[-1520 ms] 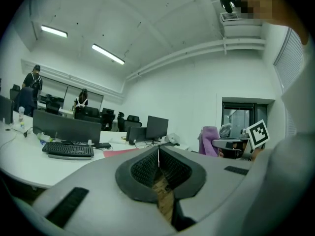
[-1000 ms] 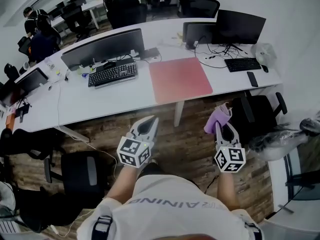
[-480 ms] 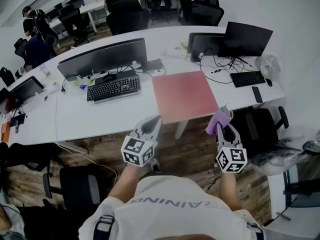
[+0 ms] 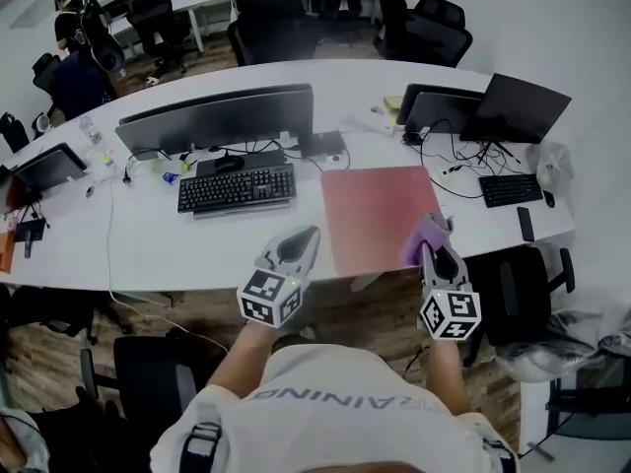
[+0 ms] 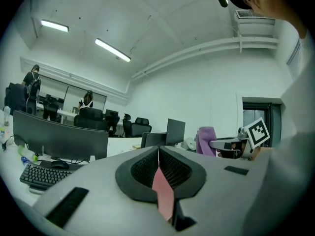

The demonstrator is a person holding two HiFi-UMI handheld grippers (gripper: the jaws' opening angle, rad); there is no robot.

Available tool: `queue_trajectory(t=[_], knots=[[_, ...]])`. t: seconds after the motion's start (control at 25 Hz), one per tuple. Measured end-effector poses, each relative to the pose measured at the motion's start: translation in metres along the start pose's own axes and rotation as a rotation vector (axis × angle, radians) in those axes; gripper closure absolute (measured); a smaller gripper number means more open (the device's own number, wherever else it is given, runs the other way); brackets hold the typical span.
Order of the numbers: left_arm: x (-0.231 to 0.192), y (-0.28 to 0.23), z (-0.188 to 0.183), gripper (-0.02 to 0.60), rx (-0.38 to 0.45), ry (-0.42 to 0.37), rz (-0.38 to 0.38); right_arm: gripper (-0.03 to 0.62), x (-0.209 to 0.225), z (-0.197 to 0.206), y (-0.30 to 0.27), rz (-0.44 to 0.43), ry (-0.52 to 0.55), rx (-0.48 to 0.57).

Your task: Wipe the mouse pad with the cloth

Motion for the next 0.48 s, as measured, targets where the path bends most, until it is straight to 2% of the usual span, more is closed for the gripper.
queue_trajectory(t=[0.24, 0.48], knots=[[-0.042, -0.019, 0.002, 0.549, -0.004, 0.02, -0.056, 0.5, -0.005, 0.008, -0.051, -0.051, 0.012, -0.043], [-0.055, -0.043, 0.013, 0.549, -0.028, 0.041, -0.124, 0.501, 0.016, 0.018, -0.092, -0.114, -0.003, -0.069]])
Point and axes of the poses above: the fingertips, and each gripper's own axes: y backward along the fingers, x to its right, z out of its underside, the point moved 7 cm from there along y, backward along the fingers, and after that the axes turned 6 degrees about x, right-handed, at the moved point
